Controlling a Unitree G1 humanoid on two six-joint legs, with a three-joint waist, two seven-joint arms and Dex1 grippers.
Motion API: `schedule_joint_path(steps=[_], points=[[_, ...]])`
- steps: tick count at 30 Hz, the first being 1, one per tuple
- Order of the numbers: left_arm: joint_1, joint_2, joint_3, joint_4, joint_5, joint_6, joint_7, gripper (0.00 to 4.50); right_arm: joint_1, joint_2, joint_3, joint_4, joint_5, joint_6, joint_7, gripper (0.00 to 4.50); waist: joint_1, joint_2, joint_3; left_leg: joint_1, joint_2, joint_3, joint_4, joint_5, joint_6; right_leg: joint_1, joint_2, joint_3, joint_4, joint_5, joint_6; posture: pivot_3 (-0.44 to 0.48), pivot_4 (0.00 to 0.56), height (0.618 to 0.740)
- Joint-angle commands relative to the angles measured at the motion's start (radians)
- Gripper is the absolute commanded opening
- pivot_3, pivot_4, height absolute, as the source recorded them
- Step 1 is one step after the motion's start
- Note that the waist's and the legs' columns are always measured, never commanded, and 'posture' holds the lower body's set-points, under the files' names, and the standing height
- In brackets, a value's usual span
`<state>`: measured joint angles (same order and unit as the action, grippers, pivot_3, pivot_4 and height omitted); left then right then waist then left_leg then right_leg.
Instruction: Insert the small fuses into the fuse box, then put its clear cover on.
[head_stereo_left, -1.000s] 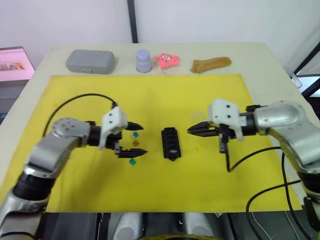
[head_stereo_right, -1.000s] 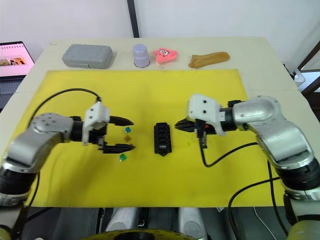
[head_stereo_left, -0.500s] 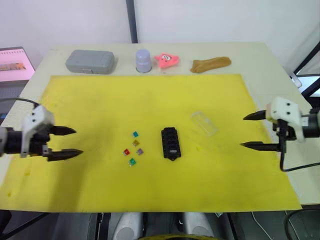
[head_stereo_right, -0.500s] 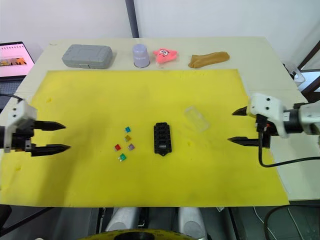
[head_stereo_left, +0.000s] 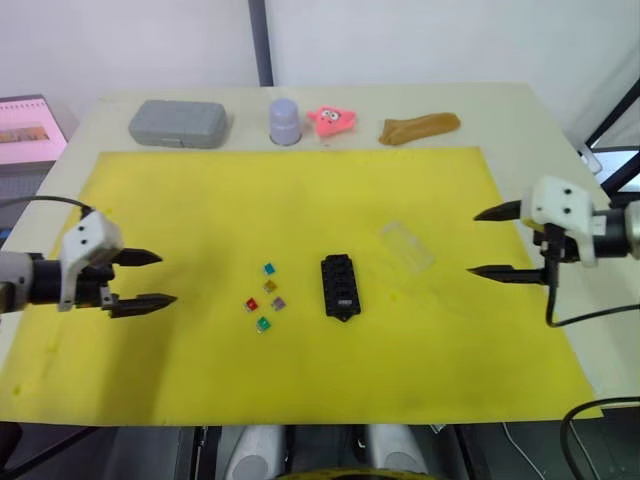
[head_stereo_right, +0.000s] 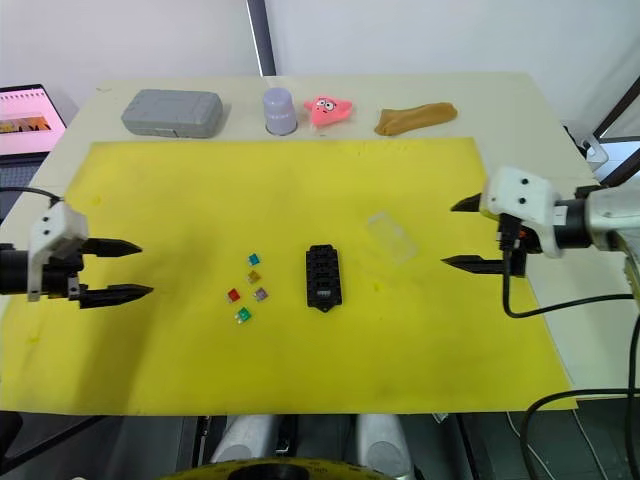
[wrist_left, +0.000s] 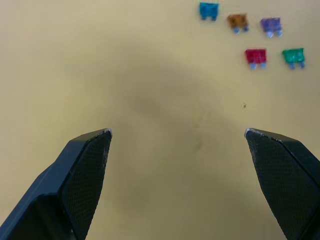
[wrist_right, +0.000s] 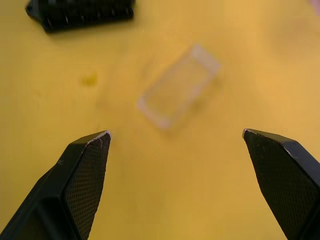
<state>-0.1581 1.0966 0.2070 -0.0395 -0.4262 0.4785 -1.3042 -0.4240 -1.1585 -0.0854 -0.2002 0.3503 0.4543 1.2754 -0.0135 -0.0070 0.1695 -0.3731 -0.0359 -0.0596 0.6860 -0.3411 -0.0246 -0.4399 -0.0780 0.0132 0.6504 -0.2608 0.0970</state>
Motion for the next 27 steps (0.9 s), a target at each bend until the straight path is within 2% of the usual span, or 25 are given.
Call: schedule_joint_path(steps=[1,5,8,12,21,27], points=[[-0.073,-0.027,-0.061,-0.028,-0.027,0.059,0.0,4.5,-0.092,0.049,0.046,-0.081,0.045,0.058,-0.019,4.46,0.0,0.0,0.0,0.0,0.0,0.0,0.0,0.001,-0.001,0.0,0.0,0.0,0.0,0.0,0.0,0.0,0.15,0.74],[-0.169,-0.101,-0.127,0.008,-0.085,0.219,0.011,4.5,-0.169,0.125,0.112,-0.148,0.086,0.137,-0.041,4.46,0.001,0.0,0.0,-0.001,0.0,0.0,0.0,0.002,-0.003,0.0,0.0,0.0,0.0,0.0,0.0,0.0,0.15,0.74],[-0.284,-0.189,-0.18,0.094,-0.165,0.429,0.01,4.5,-0.213,0.206,0.188,-0.214,0.098,0.166,-0.06,4.46,0.002,-0.001,0.0,0.0,-0.001,0.0,0.001,0.001,-0.002,0.0,0.0,0.0,0.0,0.0,0.0,0.0,0.15,0.74],[-0.391,-0.246,-0.222,0.208,-0.198,0.586,0.009,4.5,-0.242,0.263,0.233,-0.261,0.102,0.205,-0.087,4.46,-0.001,-0.001,0.0,-0.002,-0.001,-0.001,0.004,0.002,-0.003,-0.001,0.001,-0.001,0.003,0.0,0.0,0.0,0.15,0.74],[-0.515,-0.334,-0.278,0.425,-0.168,0.67,0.025,4.5,-0.23,0.281,0.241,-0.307,0.115,0.235,-0.127,4.46,0.001,-0.001,0.0,-0.002,-0.002,-0.001,0.008,0.001,-0.003,-0.001,0.0,-0.001,0.005,0.0,0.0,0.0,0.15,0.74],[-0.5,-0.311,-0.297,0.365,-0.189,0.674,-0.031,4.5,-0.218,0.271,0.236,-0.319,0.118,0.241,-0.14,4.46,0.001,-0.001,0.0,-0.002,-0.002,-0.001,0.009,0.001,-0.003,0.0,-0.001,-0.001,0.006,0.0,0.0,0.0,0.15,0.74]])
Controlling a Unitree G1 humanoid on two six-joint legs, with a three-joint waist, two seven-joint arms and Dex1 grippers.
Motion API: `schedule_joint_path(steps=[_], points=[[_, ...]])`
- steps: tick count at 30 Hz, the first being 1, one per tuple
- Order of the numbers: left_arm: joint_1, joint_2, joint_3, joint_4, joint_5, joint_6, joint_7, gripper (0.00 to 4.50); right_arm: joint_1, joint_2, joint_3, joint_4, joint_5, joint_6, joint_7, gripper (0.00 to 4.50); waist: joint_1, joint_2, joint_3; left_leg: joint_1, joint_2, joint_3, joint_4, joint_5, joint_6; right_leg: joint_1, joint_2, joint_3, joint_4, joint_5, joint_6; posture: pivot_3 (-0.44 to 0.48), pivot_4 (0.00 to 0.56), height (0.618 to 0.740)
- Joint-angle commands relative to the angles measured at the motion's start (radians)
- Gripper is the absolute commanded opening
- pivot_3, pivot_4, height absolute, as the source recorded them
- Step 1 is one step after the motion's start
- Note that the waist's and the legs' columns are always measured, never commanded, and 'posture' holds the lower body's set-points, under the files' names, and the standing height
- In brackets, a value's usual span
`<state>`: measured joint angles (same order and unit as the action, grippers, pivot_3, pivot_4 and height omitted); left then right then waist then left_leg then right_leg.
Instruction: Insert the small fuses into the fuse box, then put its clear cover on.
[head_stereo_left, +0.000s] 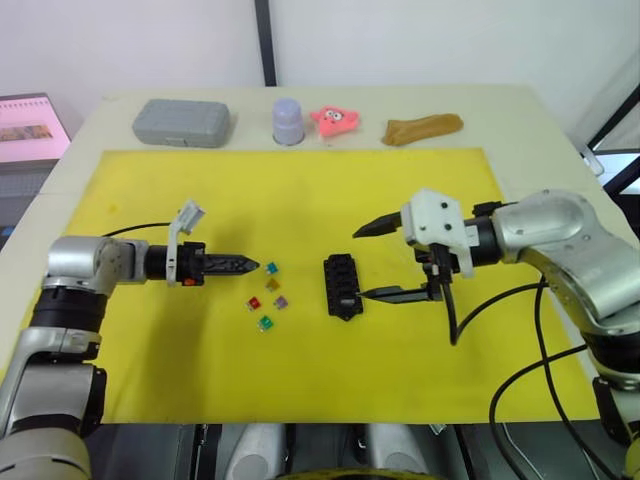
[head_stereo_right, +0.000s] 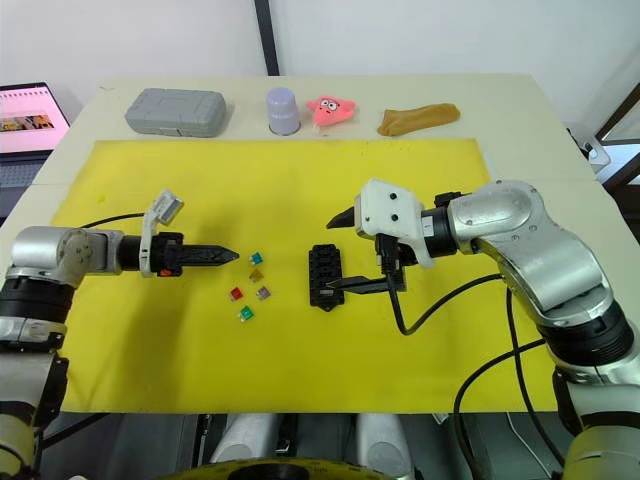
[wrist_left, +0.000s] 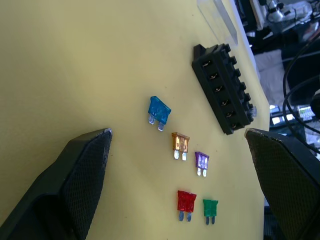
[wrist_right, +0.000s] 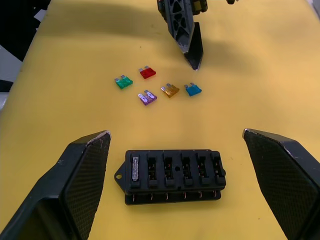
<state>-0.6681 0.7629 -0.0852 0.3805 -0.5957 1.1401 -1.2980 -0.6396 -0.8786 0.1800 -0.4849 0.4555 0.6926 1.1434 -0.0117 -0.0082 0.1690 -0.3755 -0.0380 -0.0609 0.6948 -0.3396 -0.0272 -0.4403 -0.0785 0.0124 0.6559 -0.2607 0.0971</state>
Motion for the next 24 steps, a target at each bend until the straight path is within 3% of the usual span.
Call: schedule_joint_path(steps=[1,6,13,24], points=[[0.022,0.035,-0.001,-0.079,-0.032,0.024,-0.048,4.5,0.001,-0.011,-0.031,-0.038,0.014,0.004,-0.009,4.46,-0.001,0.0,0.0,0.0,0.0,0.0,0.0,0.0,0.0,0.0,0.0,0.0,0.0,0.0,0.0,0.0,0.15,0.74],[0.085,0.081,0.013,-0.16,-0.065,0.063,-0.063,4.5,0.012,-0.021,-0.037,-0.047,0.017,0.009,-0.014,4.46,-0.003,0.0,0.0,0.0,0.0,0.0,0.0,0.0,0.0,-0.001,0.0,0.0,0.0,0.0,0.0,0.0,0.15,0.74],[-0.002,0.0,0.058,-0.032,-0.069,0.119,0.033,4.5,0.002,-0.009,-0.018,-0.039,0.005,0.004,-0.019,4.46,0.001,0.0,0.0,-0.001,0.0,0.0,0.002,-0.001,0.001,0.001,0.0,0.0,0.0,0.0,0.0,0.0,0.15,0.74],[-0.048,-0.08,0.008,0.043,-0.039,0.12,0.06,4.5,-0.008,-0.011,-0.02,-0.053,0.007,0.022,-0.029,4.46,0.003,0.0,0.0,0.0,-0.001,0.0,0.003,-0.001,0.002,0.0,-0.001,0.0,0.001,0.0,0.0,0.0,0.15,0.74]])
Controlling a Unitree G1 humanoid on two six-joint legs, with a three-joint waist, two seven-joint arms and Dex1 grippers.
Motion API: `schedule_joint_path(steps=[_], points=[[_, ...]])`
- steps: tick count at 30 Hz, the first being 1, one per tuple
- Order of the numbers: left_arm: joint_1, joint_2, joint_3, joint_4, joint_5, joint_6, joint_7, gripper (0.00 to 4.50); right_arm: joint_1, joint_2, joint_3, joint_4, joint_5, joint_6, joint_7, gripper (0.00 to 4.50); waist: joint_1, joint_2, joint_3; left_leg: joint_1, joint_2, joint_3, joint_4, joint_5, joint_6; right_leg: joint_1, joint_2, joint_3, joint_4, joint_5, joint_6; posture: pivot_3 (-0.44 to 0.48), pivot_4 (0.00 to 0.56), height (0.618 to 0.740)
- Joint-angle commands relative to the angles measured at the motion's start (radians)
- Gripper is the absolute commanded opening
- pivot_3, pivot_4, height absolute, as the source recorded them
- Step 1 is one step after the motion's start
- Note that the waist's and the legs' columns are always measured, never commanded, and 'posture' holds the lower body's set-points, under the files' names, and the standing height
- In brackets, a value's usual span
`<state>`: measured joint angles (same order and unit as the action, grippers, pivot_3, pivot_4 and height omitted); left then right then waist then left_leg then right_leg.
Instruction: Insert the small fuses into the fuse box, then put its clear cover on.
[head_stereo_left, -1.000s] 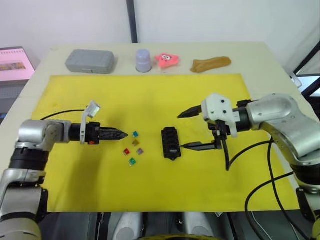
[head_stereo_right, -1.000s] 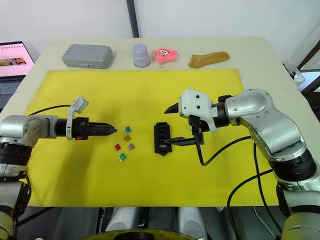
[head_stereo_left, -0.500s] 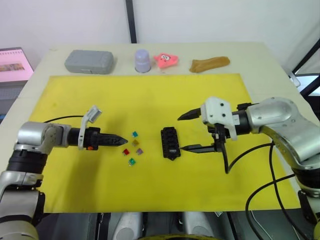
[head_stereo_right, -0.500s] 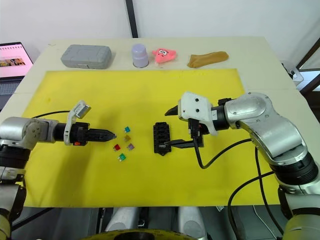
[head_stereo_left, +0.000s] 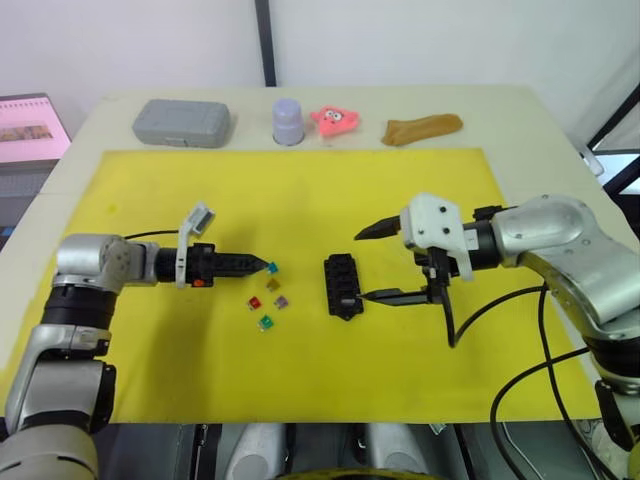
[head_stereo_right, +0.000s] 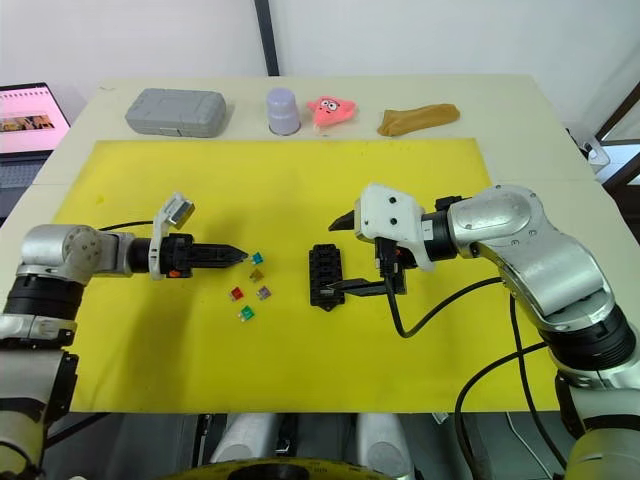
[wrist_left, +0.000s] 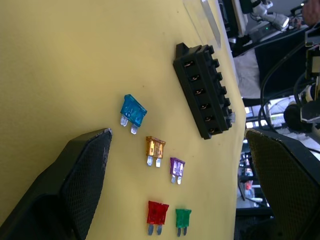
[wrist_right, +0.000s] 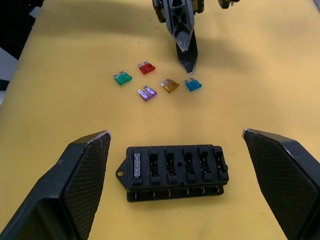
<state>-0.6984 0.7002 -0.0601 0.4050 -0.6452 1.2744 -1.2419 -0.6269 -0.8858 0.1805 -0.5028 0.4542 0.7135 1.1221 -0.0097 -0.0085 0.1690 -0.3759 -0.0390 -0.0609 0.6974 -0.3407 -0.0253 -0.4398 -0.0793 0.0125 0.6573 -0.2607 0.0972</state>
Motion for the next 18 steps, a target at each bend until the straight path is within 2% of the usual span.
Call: schedule_joint_path(steps=[1,15,18], points=[[-0.022,-0.024,-0.022,0.03,0.018,-0.021,0.003,4.5,-0.021,-0.005,-0.021,-0.037,0.009,0.004,-0.01,4.46,0.001,0.0,0.0,0.0,0.0,0.0,0.0,0.0,0.0,0.0,0.0,0.0,0.0,0.0,0.0,0.0,0.15,0.74],[-0.069,-0.117,-0.067,0.155,0.08,-0.079,-0.028,4.5,-0.019,-0.011,-0.031,-0.056,0.016,0.031,-0.03,4.46,0.025,0.0,-0.001,0.002,-0.002,-0.001,0.002,-0.001,0.001,0.005,-0.002,0.0,-0.002,0.0,0.0,0.0,0.15,0.74],[-0.07,-0.124,-0.075,0.173,0.096,-0.096,-0.033,3.74,-0.019,-0.013,-0.033,-0.062,0.018,0.039,-0.033,4.5,0.024,0.0,-0.001,0.002,-0.003,-0.001,0.002,-0.001,0.002,0.005,-0.002,0.0,-0.002,0.0,0.0,0.0,0.15,0.74]])
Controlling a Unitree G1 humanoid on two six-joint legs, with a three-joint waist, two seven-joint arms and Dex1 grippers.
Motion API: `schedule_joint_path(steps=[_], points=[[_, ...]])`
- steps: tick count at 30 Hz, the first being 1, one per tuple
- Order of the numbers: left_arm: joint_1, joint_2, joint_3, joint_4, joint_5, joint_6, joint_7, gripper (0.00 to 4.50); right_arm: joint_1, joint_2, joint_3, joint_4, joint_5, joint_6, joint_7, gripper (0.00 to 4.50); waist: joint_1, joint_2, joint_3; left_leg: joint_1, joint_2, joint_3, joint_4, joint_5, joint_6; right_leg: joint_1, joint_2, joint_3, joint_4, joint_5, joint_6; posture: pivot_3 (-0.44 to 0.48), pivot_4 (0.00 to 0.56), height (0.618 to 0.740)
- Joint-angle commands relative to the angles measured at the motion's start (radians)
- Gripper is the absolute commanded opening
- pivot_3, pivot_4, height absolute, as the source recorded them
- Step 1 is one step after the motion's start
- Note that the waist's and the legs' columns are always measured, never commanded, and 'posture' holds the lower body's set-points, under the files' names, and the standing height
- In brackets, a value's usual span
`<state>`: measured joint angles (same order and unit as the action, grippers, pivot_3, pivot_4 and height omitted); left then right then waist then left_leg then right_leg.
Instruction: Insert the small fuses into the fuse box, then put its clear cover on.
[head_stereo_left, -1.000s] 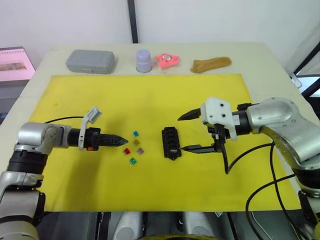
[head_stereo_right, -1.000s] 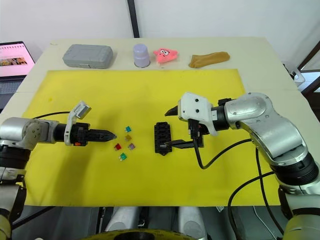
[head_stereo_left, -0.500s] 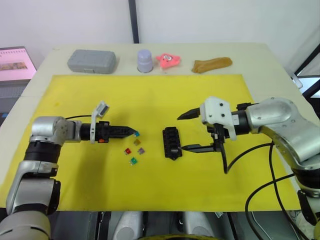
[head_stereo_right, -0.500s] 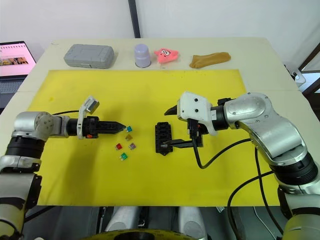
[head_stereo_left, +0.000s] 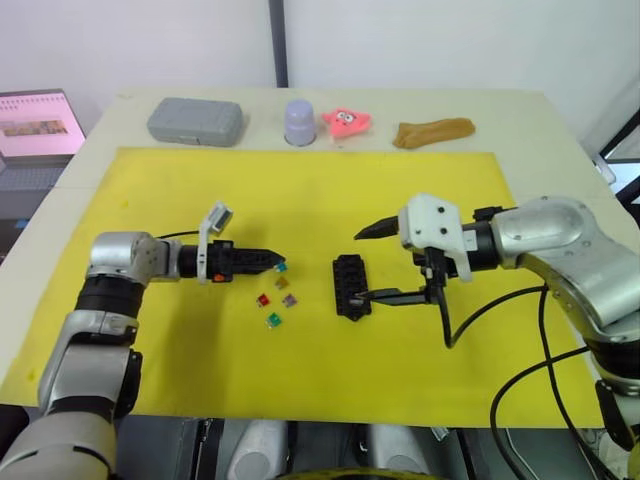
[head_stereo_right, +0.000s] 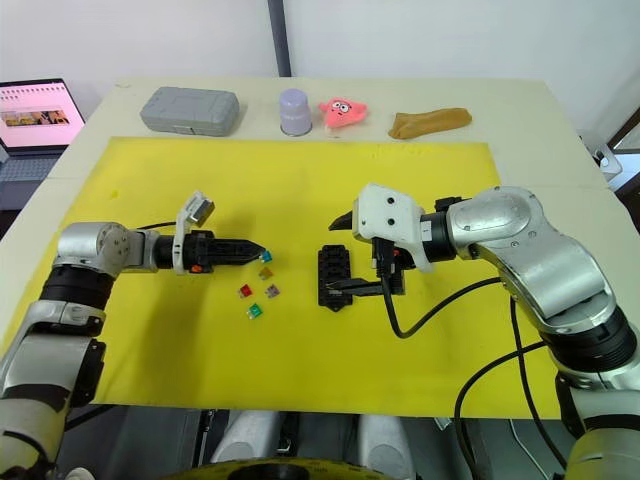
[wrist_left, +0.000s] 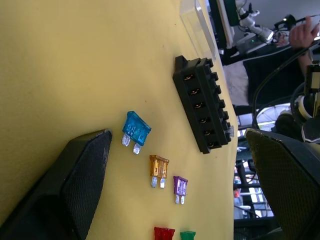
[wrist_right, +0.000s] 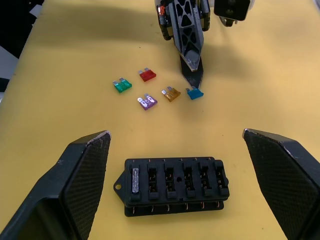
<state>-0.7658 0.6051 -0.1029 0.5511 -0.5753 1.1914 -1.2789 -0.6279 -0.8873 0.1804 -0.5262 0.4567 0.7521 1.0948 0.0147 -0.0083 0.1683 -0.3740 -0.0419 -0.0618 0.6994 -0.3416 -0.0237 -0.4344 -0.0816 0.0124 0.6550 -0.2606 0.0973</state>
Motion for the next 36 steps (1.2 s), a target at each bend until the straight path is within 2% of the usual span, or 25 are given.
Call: schedule_joint_path(steps=[1,3,13,16,18,29,30,36], points=[[-0.003,-0.03,-0.034,0.034,0.032,-0.019,0.002,3.23,-0.018,-0.011,-0.034,-0.04,0.016,0.002,-0.007,4.5,-0.001,0.0,0.0,0.0,0.0,0.0,0.0,0.0,0.0,0.0,0.0,0.0,0.0,0.0,0.0,0.0,0.15,0.74],[0.0,-0.032,-0.039,0.052,0.051,-0.037,0.001,2.28,-0.018,-0.012,-0.034,-0.043,0.017,0.006,-0.009,4.5,-0.003,0.0,0.0,0.0,0.0,0.0,0.0,0.0,0.0,0.0,0.0,0.0,0.0,0.0,0.0,0.0,0.15,0.74],[-0.006,-0.05,-0.023,0.14,0.108,-0.099,0.021,2.28,-0.021,-0.006,-0.03,-0.043,0.017,0.008,-0.017,4.5,-0.002,0.0,0.0,0.001,0.0,0.0,0.0,0.0,0.0,0.001,0.0,0.0,0.0,0.0,0.0,0.0,0.15,0.74],[-0.008,-0.053,-0.022,0.148,0.116,-0.106,0.021,1.37,-0.022,-0.006,-0.03,-0.041,0.017,0.007,-0.018,4.5,-0.002,0.0,-0.001,0.001,0.0,0.0,0.0,0.0,0.0,0.001,0.0,0.0,0.0,0.0,0.0,0.0,0.15,0.74],[-0.007,-0.056,-0.022,0.149,0.121,-0.108,0.018,0.48,-0.023,-0.005,-0.029,-0.04,0.016,0.006,-0.018,4.5,-0.003,0.0,-0.001,0.001,0.0,0.0,0.0,0.0,0.0,0.001,0.0,0.0,0.0,0.0,0.0,0.0,0.15,0.74],[-0.004,-0.063,-0.023,0.146,0.129,-0.117,0.01,0.48,-0.022,-0.003,-0.028,-0.041,0.016,0.007,-0.024,4.5,-0.003,0.001,-0.001,0.001,0.0,0.0,0.0,0.0,0.0,0.001,0.0,0.0,0.0,0.0,0.001,0.0,0.15,0.74],[-0.004,-0.063,-0.023,0.147,0.13,-0.12,0.011,0.23,-0.021,-0.003,-0.028,-0.041,0.016,0.007,-0.025,4.5,-0.003,0.001,-0.001,0.001,0.0,0.0,0.0,0.0,0.0,0.001,0.0,0.0,0.0,0.0,0.001,0.0,0.15,0.74],[-0.004,-0.052,-0.016,0.157,0.139,-0.141,0.013,0.23,-0.017,-0.004,-0.027,-0.04,0.015,0.005,-0.029,4.5,-0.003,0.001,-0.001,0.002,0.0,0.0,0.0,0.0,0.0,0.001,0.0,0.0,0.0,0.0,0.001,0.0,0.15,0.74]])
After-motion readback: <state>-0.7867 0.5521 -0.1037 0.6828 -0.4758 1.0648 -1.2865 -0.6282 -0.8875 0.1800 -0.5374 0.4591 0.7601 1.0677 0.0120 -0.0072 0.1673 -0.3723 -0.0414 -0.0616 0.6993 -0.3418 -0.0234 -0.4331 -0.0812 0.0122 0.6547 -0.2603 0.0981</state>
